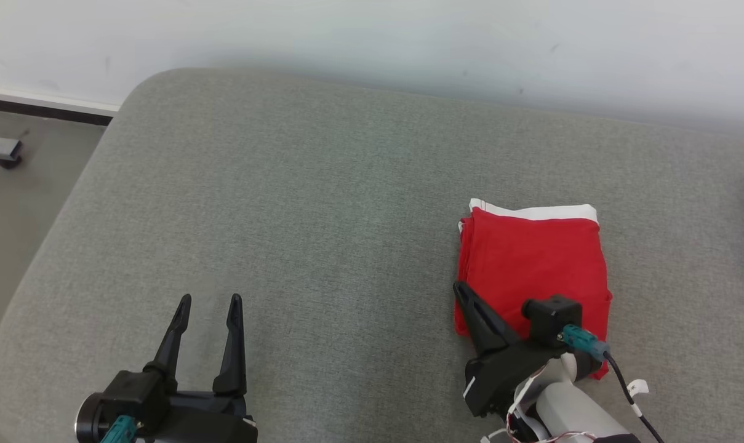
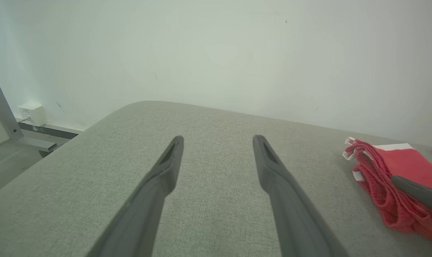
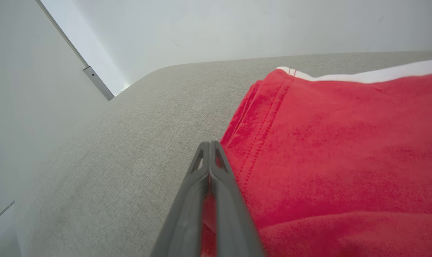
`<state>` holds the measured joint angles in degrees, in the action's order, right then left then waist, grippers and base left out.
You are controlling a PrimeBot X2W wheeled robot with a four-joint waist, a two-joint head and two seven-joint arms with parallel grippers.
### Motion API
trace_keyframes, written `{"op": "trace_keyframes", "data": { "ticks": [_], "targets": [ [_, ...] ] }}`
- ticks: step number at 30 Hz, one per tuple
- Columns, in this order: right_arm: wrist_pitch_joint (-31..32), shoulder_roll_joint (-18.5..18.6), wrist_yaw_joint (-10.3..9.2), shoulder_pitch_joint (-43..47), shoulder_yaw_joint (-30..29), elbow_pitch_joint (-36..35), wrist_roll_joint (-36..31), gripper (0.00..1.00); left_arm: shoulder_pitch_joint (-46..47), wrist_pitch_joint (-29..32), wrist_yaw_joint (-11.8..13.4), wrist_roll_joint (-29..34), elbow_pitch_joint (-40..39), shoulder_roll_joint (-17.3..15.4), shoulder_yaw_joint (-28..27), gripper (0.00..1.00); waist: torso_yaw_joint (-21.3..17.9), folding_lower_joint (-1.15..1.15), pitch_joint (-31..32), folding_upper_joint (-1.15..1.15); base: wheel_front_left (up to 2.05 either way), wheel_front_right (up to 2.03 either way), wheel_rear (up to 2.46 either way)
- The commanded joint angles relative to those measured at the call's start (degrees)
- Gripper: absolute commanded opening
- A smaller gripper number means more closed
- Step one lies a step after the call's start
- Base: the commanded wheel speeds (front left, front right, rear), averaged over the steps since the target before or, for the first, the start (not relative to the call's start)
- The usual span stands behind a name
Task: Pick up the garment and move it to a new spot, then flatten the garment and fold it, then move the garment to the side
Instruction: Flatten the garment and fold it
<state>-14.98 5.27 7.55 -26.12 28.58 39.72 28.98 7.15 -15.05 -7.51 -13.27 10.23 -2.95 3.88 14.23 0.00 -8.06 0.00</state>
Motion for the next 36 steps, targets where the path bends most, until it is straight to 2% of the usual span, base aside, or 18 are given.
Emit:
{"op": "trace_keyframes", "data": {
  "ticks": [1,14,23,29,30,31,32,33,36],
  "targets": [
    [-0.23,-0.03,-0.15,0.28,-0.73,-1.32,-0.68,0.00,0.80,-0.16,0.06,0.36,-0.14,0.09,0.17,1.00,-0.65,0.00,-0.13,0.00,0.00,0.00,0.00],
    [-0.23,2.83,-0.15,5.60,-11.18,-14.86,-5.19,0.00,-0.46,-0.16,0.06,1.28,-0.29,-0.67,-0.68,1.00,-7.64,0.00,2.72,0.00,0.00,0.00,0.00],
    [-0.23,3.74,-0.15,11.90,-18.91,-20.95,-8.08,0.00,-1.23,-0.16,0.06,2.02,-0.38,-1.29,-0.91,1.00,-11.49,0.00,4.05,0.00,0.00,0.00,0.00],
    [-0.24,3.22,-0.15,17.70,-21.78,-24.28,-9.51,0.00,-2.30,-0.16,0.06,2.16,-0.19,-1.49,-1.85,1.00,-13.55,0.00,5.42,0.00,0.00,0.00,0.00],
    [-0.24,3.09,-0.15,18.64,-22.31,-24.98,-9.88,0.24,-2.62,-0.16,0.06,2.05,-0.15,-1.59,-2.02,1.00,-13.77,0.00,5.67,0.00,0.00,0.00,0.00],
    [-0.24,2.97,-0.15,19.54,-22.76,-25.51,-10.19,0.41,-2.86,-0.16,0.06,2.02,-0.11,-1.70,-2.30,1.00,-14.02,0.00,5.93,0.00,0.00,0.00,0.00],
    [-0.24,2.83,-0.15,20.39,-23.08,-26.03,-10.40,0.94,-3.01,-0.17,0.06,2.00,-0.11,-1.77,-2.50,1.00,-14.23,0.00,6.14,0.00,0.00,0.00,0.00],
    [-0.24,2.74,-0.15,21.18,-23.40,-26.41,-10.55,1.00,-3.25,-0.16,0.06,2.04,-0.10,-1.85,-2.77,1.00,-14.44,0.00,6.41,0.00,0.00,0.00,0.00],
    [-0.25,2.30,-0.15,23.29,-24.49,-27.56,-11.16,1.00,-4.25,-0.16,0.06,2.38,-0.02,-2.10,-3.41,1.00,-14.77,0.00,7.16,0.00,0.00,0.00,0.00]
  ]
}}
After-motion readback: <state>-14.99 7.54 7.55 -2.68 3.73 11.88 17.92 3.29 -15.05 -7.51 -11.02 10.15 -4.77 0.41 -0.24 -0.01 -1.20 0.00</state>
